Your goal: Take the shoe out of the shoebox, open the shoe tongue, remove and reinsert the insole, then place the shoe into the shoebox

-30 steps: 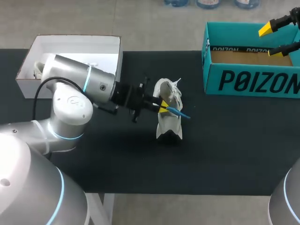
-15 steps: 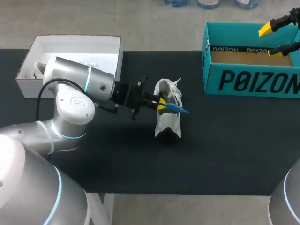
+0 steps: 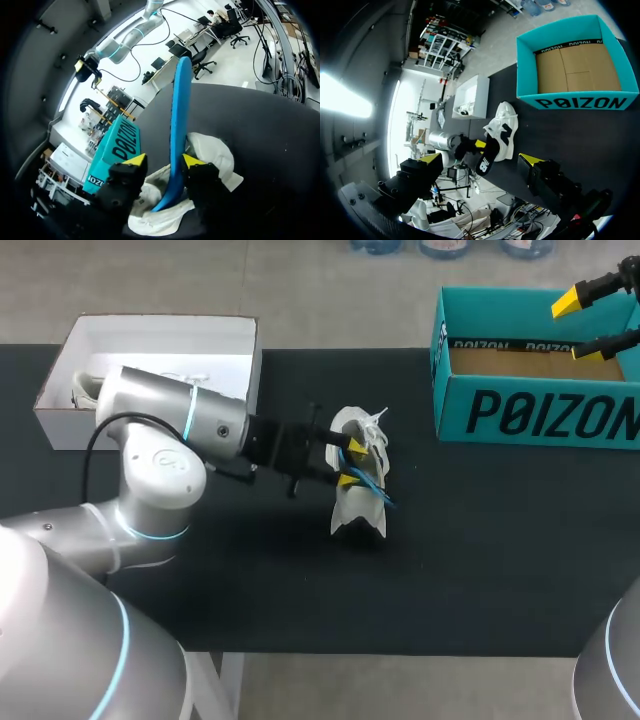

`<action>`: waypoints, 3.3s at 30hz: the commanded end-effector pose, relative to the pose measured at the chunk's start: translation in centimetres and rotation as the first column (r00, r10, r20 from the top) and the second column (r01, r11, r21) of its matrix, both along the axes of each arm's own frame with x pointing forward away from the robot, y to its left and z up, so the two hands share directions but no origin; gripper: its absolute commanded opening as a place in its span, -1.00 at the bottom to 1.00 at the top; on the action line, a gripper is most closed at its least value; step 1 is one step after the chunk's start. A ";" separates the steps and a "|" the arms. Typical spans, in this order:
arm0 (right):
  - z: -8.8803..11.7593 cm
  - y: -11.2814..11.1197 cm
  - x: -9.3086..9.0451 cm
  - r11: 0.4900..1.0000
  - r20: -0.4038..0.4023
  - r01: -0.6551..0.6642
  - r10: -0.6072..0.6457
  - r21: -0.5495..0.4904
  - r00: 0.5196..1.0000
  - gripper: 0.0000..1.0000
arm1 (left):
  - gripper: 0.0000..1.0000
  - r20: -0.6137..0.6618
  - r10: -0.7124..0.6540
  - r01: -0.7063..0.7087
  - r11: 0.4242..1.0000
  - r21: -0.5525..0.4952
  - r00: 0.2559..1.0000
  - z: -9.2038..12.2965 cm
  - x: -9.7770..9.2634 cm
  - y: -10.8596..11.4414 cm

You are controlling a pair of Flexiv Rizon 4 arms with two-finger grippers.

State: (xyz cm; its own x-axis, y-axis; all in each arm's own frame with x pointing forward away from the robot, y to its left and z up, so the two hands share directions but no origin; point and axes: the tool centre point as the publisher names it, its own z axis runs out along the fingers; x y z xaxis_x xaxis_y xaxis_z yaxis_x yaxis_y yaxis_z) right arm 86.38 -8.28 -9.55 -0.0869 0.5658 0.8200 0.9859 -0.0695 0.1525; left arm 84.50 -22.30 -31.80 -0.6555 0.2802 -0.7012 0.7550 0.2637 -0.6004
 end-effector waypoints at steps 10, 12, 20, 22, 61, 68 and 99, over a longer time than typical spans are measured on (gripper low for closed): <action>0.0 0.0 -0.1 1.000 0.000 0.002 -0.002 -0.002 1.000 1.00 | -1.00 -0.039 -0.032 0.033 0.999 0.032 0.999 -0.2 -0.9 0.2; 0.0 0.0 -0.1 1.000 0.000 0.002 -0.002 -0.002 1.000 1.00 | -1.00 -0.043 -0.030 0.032 0.999 0.040 0.999 -0.5 -0.8 0.3; 0.0 0.0 -0.1 1.000 0.000 0.002 -0.002 -0.002 1.000 1.00 | -1.00 -0.030 -0.002 0.004 0.996 0.093 1.000 -1.4 0.1 0.6; 0.0 0.0 -0.1 1.000 0.000 0.002 -0.002 -0.002 1.000 1.00 | -1.00 -0.030 0.004 -0.001 0.995 0.101 1.000 -1.7 0.2 0.7; 0.0 0.0 -0.1 1.000 0.000 0.002 -0.002 -0.002 1.000 1.00 | -0.08 0.110 0.016 -0.049 0.952 0.303 0.994 3.6 7.9 1.4; 0.0 0.0 -0.1 1.000 0.000 0.002 -0.002 -0.002 1.000 1.00 | -0.10 0.092 -0.002 -0.031 0.933 0.359 0.996 2.6 9.1 0.7; 0.0 0.0 -0.1 1.000 0.000 0.002 -0.002 -0.002 1.000 1.00 | -1.00 0.079 0.043 -0.071 0.916 0.395 0.996 1.6 10.1 0.8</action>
State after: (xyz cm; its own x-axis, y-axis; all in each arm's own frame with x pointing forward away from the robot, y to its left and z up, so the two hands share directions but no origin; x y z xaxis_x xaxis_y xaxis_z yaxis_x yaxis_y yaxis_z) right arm 86.38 -8.29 -9.55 -0.0870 0.5657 0.8200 0.9859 -0.0695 0.1525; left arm 95.03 -21.87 -30.07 -0.6362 0.5184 -0.5714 0.7661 0.5121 -0.3884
